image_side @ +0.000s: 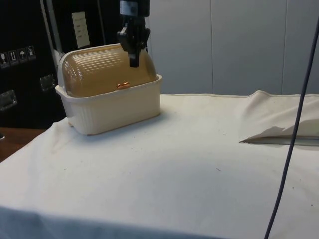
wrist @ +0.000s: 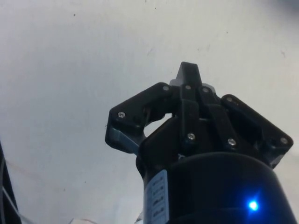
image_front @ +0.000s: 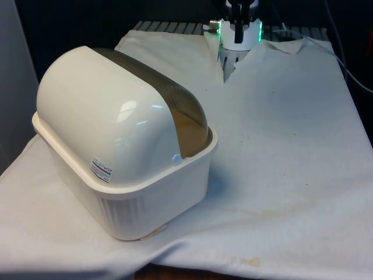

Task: Open the lid, then close it.

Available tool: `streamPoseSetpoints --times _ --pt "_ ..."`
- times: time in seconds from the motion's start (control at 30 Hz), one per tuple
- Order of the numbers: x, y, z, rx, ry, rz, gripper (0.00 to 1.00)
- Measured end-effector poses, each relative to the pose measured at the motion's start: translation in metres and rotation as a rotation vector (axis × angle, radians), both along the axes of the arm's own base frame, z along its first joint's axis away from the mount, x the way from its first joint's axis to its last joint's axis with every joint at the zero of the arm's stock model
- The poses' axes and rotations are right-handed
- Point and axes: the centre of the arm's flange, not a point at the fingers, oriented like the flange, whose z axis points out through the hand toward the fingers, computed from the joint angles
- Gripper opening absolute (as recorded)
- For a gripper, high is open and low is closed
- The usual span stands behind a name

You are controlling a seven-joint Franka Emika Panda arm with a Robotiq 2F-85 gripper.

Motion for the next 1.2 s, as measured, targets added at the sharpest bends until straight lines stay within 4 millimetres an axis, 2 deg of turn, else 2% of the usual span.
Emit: streamPoseSetpoints --times 1.2 --pt "0.008 -0.002 -0.057 -0.015 -0.139 -0.130 0.00"
